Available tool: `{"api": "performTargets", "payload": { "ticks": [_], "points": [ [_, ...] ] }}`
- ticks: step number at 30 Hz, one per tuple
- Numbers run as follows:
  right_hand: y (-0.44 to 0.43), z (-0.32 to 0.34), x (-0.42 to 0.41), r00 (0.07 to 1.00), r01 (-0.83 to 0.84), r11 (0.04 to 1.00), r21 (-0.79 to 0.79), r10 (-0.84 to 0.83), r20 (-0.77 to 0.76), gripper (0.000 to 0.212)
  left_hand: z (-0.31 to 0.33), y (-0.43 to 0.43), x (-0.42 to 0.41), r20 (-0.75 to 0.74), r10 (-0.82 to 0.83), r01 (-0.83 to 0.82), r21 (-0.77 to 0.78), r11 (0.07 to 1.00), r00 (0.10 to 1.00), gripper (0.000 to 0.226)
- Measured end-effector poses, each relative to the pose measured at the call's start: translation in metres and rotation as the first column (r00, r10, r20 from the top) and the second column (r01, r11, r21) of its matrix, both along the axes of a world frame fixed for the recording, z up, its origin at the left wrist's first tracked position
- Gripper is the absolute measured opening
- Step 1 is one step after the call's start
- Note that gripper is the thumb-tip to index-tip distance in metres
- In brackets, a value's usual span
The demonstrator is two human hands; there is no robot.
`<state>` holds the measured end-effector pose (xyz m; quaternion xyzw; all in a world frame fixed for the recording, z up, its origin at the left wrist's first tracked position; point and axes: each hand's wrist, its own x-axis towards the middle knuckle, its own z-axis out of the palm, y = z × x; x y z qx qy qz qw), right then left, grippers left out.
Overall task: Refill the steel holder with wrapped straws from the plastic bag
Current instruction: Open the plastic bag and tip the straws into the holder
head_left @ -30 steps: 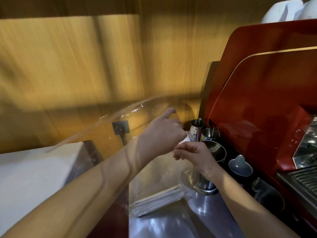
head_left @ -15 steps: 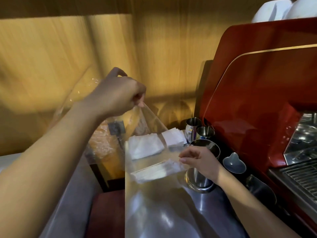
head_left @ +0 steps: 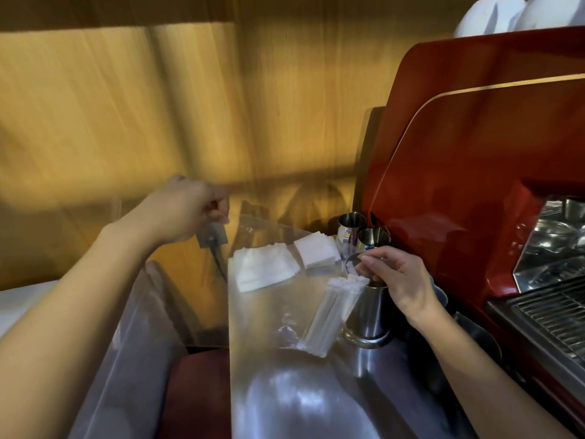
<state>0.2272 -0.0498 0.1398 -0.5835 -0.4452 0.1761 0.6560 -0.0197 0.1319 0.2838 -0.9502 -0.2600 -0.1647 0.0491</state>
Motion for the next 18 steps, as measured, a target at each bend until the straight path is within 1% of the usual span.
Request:
{"api": "performTargets", "payload": {
  "ticks": [3, 4, 6, 8, 11, 13, 15, 16, 18],
  "points": [
    [-0.003, 0.004, 0.001, 0.991, -0.022, 0.998, -0.065, 0.03, 0.128, 0.024, -0.02, 0.006, -0.01, -0.07, 0.028, -0.034, -0.093, 0.995, 0.997, 0.023],
    [-0.002, 0.003, 0.001, 0.989, -0.02, 0.997, -0.08, 0.032, 0.145, 0.022, -0.025, 0.008, -0.012, -0.112, 0.023, -0.04, -0.148, 0.988, 0.993, 0.026],
    [-0.001, 0.002, -0.001, 0.989, -0.021, 0.996, -0.088, 0.034, 0.146, 0.021, -0.035, 0.01, -0.015, -0.196, 0.017, -0.064, -0.233, 0.97, 0.981, 0.022],
    [-0.001, 0.002, -0.002, 0.982, -0.045, 0.992, -0.115, 0.065, 0.176, 0.021, -0.042, 0.011, -0.016, -0.254, 0.057, -0.119, -0.239, 0.964, 0.966, 0.018],
    [0.001, 0.003, -0.002, 0.96, -0.088, 0.977, -0.192, 0.134, 0.244, 0.019, -0.056, 0.007, -0.014, -0.325, 0.102, -0.186, -0.24, 0.953, 0.94, 0.02],
    [0.001, 0.005, -0.001, 0.961, -0.082, 0.974, -0.213, 0.134, 0.243, 0.017, -0.068, -0.001, -0.007, -0.318, 0.071, -0.161, -0.264, 0.951, 0.945, 0.011],
    [0.001, 0.008, -0.002, 0.961, -0.072, 0.973, -0.218, 0.127, 0.246, 0.015, -0.078, -0.008, 0.001, -0.272, 0.035, -0.112, -0.273, 0.955, 0.962, 0.025],
    [0.002, 0.009, -0.002, 0.959, -0.069, 0.973, -0.221, 0.126, 0.253, 0.014, -0.081, -0.011, 0.006, -0.243, 0.018, -0.088, -0.28, 0.956, 0.97, 0.027],
    [0.002, 0.012, -0.004, 0.957, -0.064, 0.972, -0.227, 0.125, 0.264, 0.014, -0.085, -0.018, 0.014, -0.17, -0.026, -0.027, -0.303, 0.953, 0.985, 0.023]
  ]
}}
